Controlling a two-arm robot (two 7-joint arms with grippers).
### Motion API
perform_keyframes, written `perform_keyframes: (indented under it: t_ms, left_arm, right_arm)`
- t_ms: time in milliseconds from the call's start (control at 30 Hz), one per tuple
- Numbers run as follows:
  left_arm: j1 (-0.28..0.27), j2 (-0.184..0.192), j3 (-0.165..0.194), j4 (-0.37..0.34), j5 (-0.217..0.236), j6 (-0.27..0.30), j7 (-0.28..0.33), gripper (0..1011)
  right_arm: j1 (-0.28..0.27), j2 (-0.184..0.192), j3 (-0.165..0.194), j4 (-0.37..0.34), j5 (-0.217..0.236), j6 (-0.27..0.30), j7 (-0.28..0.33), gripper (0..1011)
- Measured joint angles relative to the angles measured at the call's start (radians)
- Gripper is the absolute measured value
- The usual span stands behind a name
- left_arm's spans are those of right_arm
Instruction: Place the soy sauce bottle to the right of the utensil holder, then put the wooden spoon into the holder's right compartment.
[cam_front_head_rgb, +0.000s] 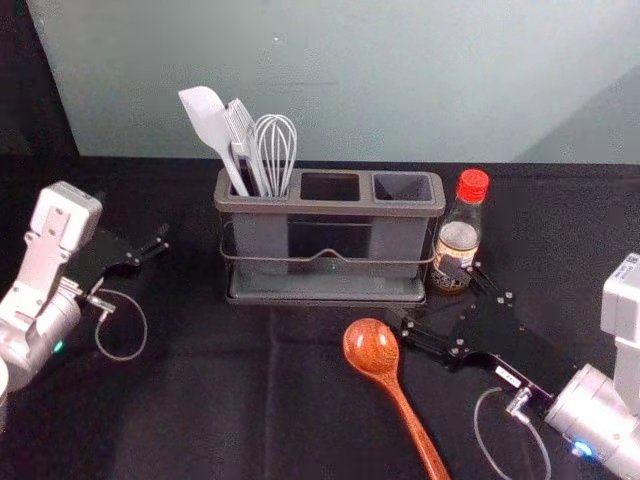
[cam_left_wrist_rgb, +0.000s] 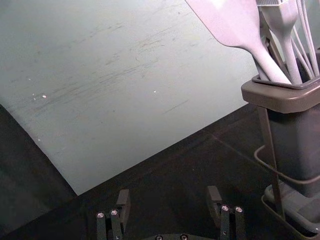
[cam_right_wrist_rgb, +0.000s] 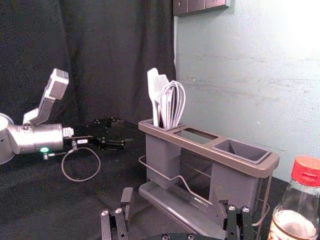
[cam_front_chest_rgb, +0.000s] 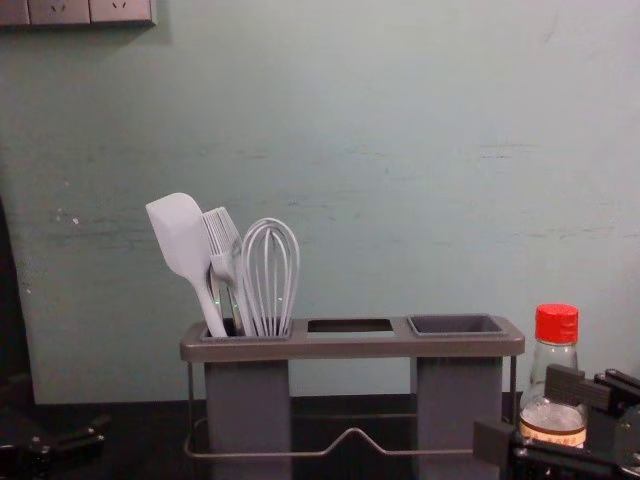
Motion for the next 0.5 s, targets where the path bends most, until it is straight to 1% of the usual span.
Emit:
perform_keyframes:
  t_ms: [67,100,133,167,200,233,267,300,333,367,400,433,467,500]
  left_arm:
    - [0.000,0.000,0.000,0.000,0.000,0.000,0.000,1005]
    - [0.000,0.000,0.000,0.000,0.000,0.000,0.000,1005]
    - [0.000,0.000,0.000,0.000,0.000,0.000,0.000,1005]
    - [0.000,0.000,0.000,0.000,0.000,0.000,0.000,1005]
    - [0.000,0.000,0.000,0.000,0.000,0.000,0.000,1005]
    - [0.000,0.000,0.000,0.000,0.000,0.000,0.000,1005]
    - [0.000,0.000,0.000,0.000,0.000,0.000,0.000,1005]
    - [0.000,0.000,0.000,0.000,0.000,0.000,0.000,1005]
    - [0.000,0.000,0.000,0.000,0.000,0.000,0.000,1005]
    - [0.000,0.000,0.000,0.000,0.000,0.000,0.000,1005]
    - [0.000,0.000,0.000,0.000,0.000,0.000,0.000,1005]
    - [0.000,0.000,0.000,0.000,0.000,0.000,0.000,1005]
    - [0.000,0.000,0.000,0.000,0.000,0.000,0.000,1005]
    - [0.000,0.000,0.000,0.000,0.000,0.000,0.000,1005]
  right_arm:
    - [0.000,0.000,0.000,0.000,0.000,0.000,0.000,1002]
    - [0.002,0.000,-0.001,0.000,-0.001,0.011,-0.001,1002]
    - [0.005,0.001,-0.003,-0.001,-0.001,0.028,-0.004,1002]
    - [0.009,0.003,-0.006,-0.004,-0.001,0.061,-0.012,1002]
    - [0.024,0.010,-0.014,-0.011,0.006,0.140,-0.022,1002]
    - [0.029,0.013,-0.017,-0.013,0.011,0.174,-0.026,1002]
    - [0.043,0.020,-0.028,-0.020,0.021,0.258,-0.036,1003]
    - [0.043,0.020,-0.028,-0.020,0.021,0.258,-0.036,1003]
    - [0.057,0.028,-0.040,-0.025,0.032,0.339,-0.046,1002]
    - [0.064,0.030,-0.046,-0.028,0.037,0.375,-0.051,1002]
    - [0.078,0.036,-0.057,-0.033,0.046,0.452,-0.064,1002]
    - [0.086,0.039,-0.063,-0.035,0.050,0.489,-0.070,1002]
    - [0.101,0.045,-0.074,-0.041,0.054,0.556,-0.082,1002]
    - [0.110,0.048,-0.082,-0.046,0.055,0.599,-0.091,1002]
